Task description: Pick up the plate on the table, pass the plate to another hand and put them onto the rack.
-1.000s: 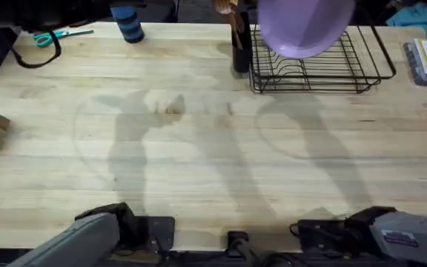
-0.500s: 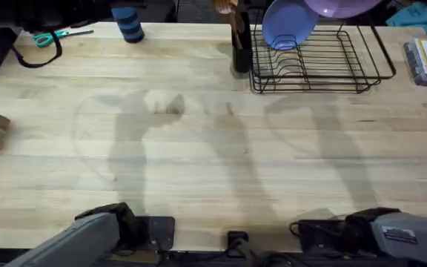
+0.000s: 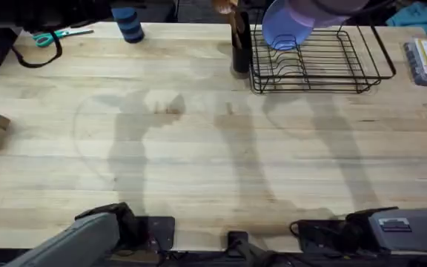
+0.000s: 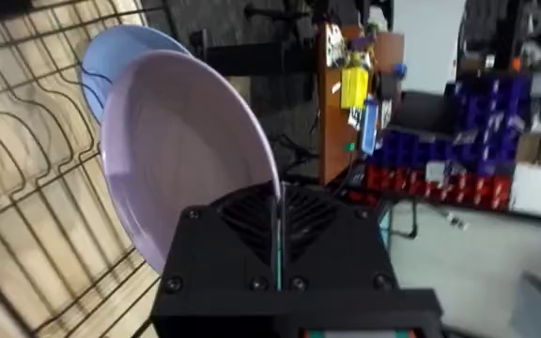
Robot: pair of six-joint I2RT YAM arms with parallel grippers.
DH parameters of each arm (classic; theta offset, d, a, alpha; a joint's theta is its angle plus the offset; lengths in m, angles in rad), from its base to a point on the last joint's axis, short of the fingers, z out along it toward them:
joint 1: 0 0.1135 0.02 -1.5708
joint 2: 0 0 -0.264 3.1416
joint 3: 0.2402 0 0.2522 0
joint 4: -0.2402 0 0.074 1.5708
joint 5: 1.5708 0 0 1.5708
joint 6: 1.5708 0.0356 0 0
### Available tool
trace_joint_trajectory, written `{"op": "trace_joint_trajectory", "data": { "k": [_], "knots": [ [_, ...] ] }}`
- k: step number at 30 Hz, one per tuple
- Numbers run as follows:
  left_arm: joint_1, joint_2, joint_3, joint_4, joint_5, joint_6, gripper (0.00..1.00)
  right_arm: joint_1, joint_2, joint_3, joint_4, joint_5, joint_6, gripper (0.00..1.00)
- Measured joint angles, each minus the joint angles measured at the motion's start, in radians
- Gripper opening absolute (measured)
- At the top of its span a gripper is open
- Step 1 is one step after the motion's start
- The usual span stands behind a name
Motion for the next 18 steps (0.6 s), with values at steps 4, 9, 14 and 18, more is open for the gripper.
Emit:
{"op": "trace_joint_trajectory", "data": {
  "k": [4, 9, 14, 18],
  "knots": [
    [0.0, 0.0, 0.0, 0.0, 0.0, 0.0, 0.995, -0.005, 0.067, 0.0, 0.077, -0.026, -0.065, 0.032],
    [0.0, 0.0, 0.0, 0.0, 0.0, 0.0, 0.995, -0.044, 0.154, 0.0, 0.161, -0.075, -0.1, 0.033],
    [0.0, 0.0, 0.0, 0.0, 0.0, 0.0, 0.995, -0.053, 0.19, 0.0, 0.172, -0.097, -0.123, 0.033],
    [0.0, 0.0, 0.0, 0.0, 0.0, 0.0, 0.995, -0.053, 0.213, 0.0, 0.198, -0.109, -0.144, 0.032]
  ]
}}
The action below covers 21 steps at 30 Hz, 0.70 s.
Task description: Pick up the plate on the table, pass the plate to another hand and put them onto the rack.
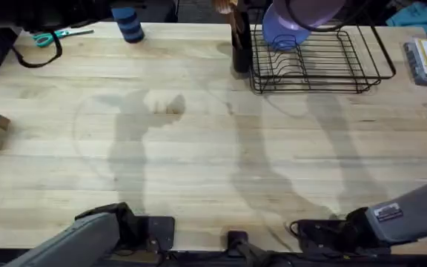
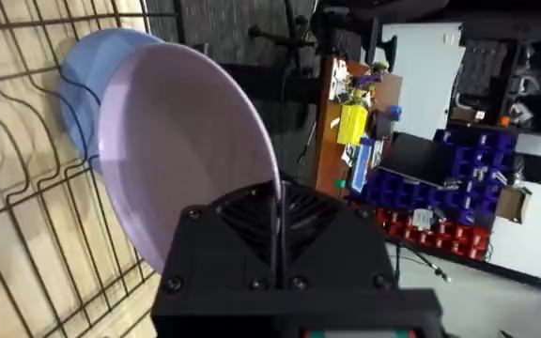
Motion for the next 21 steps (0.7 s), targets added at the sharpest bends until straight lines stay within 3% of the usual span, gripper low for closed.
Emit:
{"op": "trace_joint_trajectory", "data": {
  "k": [21],
  "knots": [
    [0.0, 0.0, 0.0, 0.0, 0.0, 0.0, 0.995, 0.0, 0.145, 0.0, 0.115, -0.042, -0.019, 0.031]
  ]
}}
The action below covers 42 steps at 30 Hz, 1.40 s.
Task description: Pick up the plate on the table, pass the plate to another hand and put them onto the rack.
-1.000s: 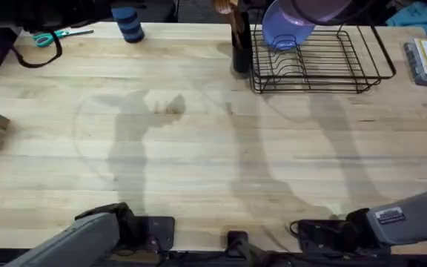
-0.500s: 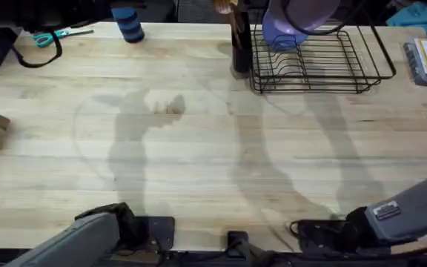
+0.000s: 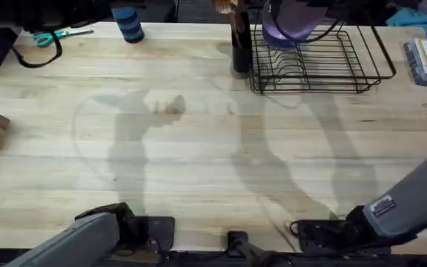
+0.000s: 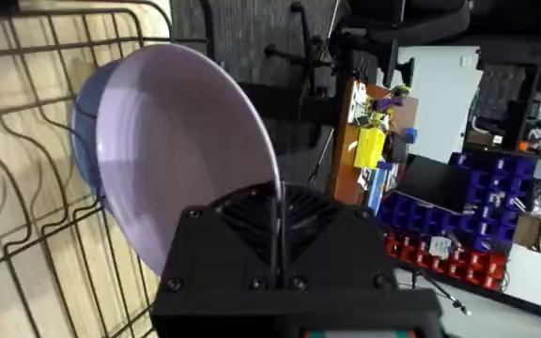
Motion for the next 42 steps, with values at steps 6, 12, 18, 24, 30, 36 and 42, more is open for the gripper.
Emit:
{"op": "trace_joint_trajectory", "data": {
  "k": [6, 12, 18, 24, 30, 36, 42],
  "knots": [
    [0.0, 0.0, 0.0, 0.0, 0.0, 0.0, 0.995, 0.0, 0.013, 0.0, 0.013, -0.002, 0.0, 0.031],
    [0.0, 0.0, 0.0, 0.0, 0.0, 0.0, 0.994, 0.0, 0.018, 0.0, -0.045, -0.003, 0.0, 0.031],
    [0.0, 0.0, 0.0, 0.0, 0.0, 0.0, 0.995, 0.0, 0.055, 0.001, -0.076, -0.003, 0.0, 0.031],
    [0.0, 0.0, 0.0, 0.0, 0.0, 0.0, 0.993, -0.001, 0.081, 0.012, -0.061, -0.003, 0.0, 0.03],
    [0.0, 0.0, 0.0, 0.0, 0.0, 0.0, 0.995, -0.001, 0.081, 0.013, -0.061, -0.003, 0.0, 0.032],
    [0.0, 0.0, 0.0, 0.0, 0.0, 0.0, 0.995, -0.001, 0.081, 0.013, -0.07, -0.003, 0.001, 0.14],
    [0.0, 0.0, 0.0, 0.0, 0.0, 0.0, 0.995, -0.001, 0.085, 0.013, -0.077, -0.003, 0.0, 0.254]
  ]
}}
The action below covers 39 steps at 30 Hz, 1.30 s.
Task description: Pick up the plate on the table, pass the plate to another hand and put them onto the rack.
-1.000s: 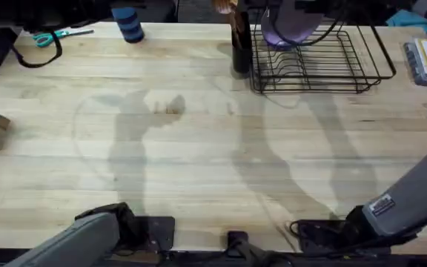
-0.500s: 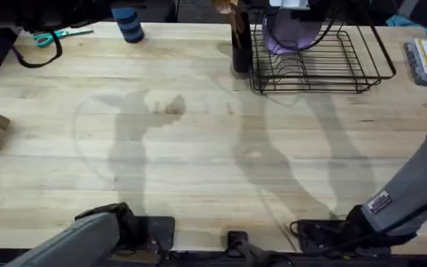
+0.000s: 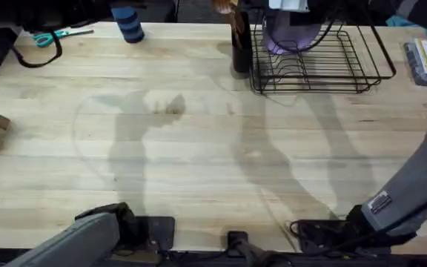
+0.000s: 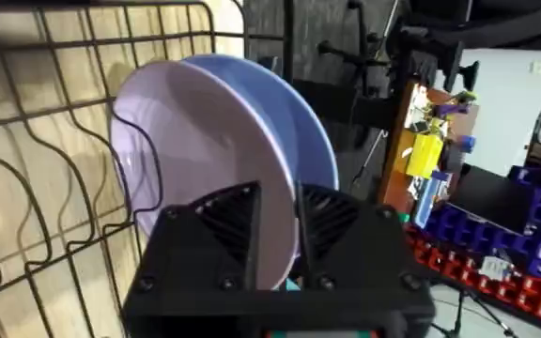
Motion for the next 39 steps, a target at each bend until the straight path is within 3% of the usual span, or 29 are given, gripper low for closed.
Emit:
{"op": "trace_joint_trajectory", "data": {
  "k": [10, 27, 39],
  "knots": [
    [0.0, 0.0, 0.0, 0.0, 0.0, 0.0, 0.995, 0.0, 0.0, 0.0, -0.005, 0.0, 0.002, 0.368],
    [0.0, 0.0, 0.0, 0.0, 0.0, 0.0, 0.995, -0.017, -0.079, 0.0, -0.012, 0.0, 0.008, 0.387],
    [0.0, 0.0, 0.0, 0.0, 0.0, 0.0, 0.995, -0.019, -0.163, 0.0, -0.166, 0.0, 0.012, 0.525]
  ]
}}
